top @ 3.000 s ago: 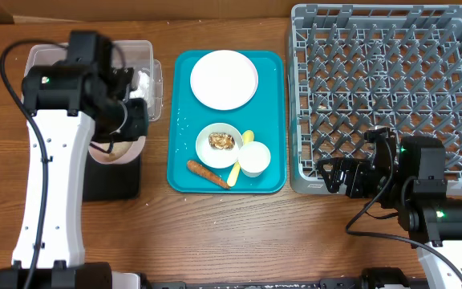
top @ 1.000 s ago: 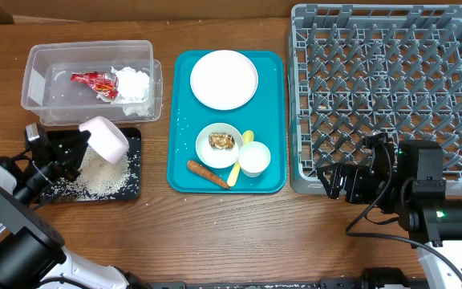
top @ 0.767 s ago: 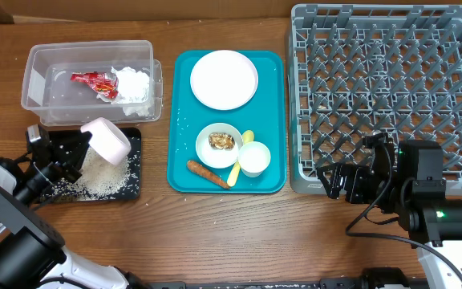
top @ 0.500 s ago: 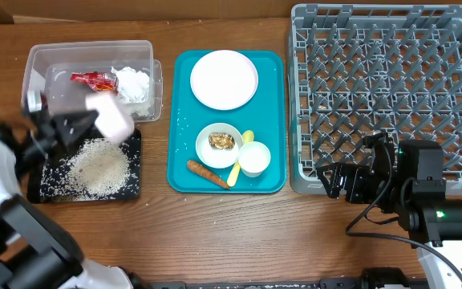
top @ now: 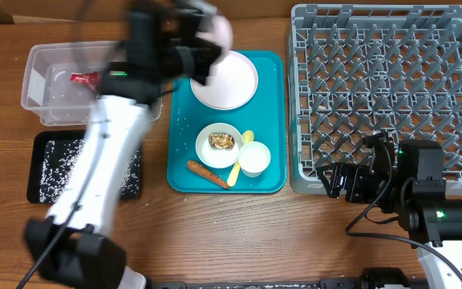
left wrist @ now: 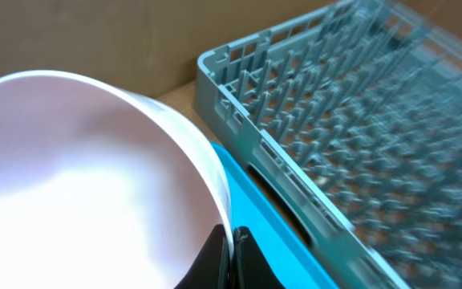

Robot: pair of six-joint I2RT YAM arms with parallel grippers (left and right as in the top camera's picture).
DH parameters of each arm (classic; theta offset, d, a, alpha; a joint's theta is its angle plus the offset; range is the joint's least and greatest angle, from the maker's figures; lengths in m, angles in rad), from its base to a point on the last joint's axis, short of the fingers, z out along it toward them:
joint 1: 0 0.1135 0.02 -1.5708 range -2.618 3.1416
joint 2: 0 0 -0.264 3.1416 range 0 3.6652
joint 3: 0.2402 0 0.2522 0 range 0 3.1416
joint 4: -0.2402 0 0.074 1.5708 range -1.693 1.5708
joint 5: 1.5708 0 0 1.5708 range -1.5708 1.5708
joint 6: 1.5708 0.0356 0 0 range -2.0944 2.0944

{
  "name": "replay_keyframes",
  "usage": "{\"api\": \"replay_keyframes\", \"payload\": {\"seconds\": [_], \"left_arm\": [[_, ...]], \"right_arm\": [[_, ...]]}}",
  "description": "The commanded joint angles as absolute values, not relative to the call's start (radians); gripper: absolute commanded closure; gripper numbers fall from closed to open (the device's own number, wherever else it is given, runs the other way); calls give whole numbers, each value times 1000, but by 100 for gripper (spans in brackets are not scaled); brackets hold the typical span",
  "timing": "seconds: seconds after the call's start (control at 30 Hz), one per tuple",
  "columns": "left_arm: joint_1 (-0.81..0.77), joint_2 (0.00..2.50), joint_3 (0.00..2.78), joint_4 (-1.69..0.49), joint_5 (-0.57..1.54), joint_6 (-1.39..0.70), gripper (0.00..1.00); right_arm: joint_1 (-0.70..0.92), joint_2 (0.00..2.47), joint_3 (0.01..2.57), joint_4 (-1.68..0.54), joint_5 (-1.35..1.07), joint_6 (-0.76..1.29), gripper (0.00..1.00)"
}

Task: Sort waste into correct bins and load items into the dishwasher
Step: 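Return the pink bowl to the teal tray and grasp the white bowl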

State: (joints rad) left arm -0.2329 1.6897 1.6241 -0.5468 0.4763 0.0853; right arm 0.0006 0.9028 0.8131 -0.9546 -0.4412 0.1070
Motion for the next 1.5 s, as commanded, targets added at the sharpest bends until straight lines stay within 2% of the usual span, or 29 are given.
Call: {"api": "replay_keyframes", "payload": {"seconds": [0.0, 0.17, 0.57, 0.6, 0.7, 0.73, 0.8, 0.97, 1.07, 1.27, 1.37, 1.47], "left_arm": [[-423, 1807, 1638, -434, -138, 208, 96], [-479, 1951, 1638, -360, -229, 281, 96], [-478, 2127, 1638, -401, -176, 265, 96], [-479, 2127, 1638, -412, -172, 266, 89], [-478, 2127, 1638, -438, -171, 266, 45], [-478, 2127, 1638, -445, -175, 265, 34], [-478, 2126, 1638, -457, -191, 259, 24], [-478, 2090, 1720, -609, -263, 145, 10], [-478, 2044, 1840, -830, -208, 89, 6], [-478, 1980, 1906, -1096, 59, -90, 9], [-479, 1991, 1866, -1150, 90, -182, 14], [-479, 1992, 1793, -1113, 90, -228, 15]], "right_arm": [[-1, 899, 837, -952, -446, 107, 3], [-1, 899, 837, -958, -446, 107, 3], [-1, 899, 837, -957, -446, 107, 3], [-1, 899, 837, -957, -446, 107, 3], [-1, 899, 837, -957, -446, 107, 3], [-1, 899, 837, -957, -446, 107, 3], [-1, 899, 837, -957, -446, 107, 3], [-1, 899, 837, -955, -446, 107, 3], [-1, 899, 837, -956, -446, 107, 3], [-1, 899, 837, -956, -446, 107, 3], [-1, 899, 837, -956, -446, 104, 3], [-1, 899, 837, -953, -446, 104, 3]]}}
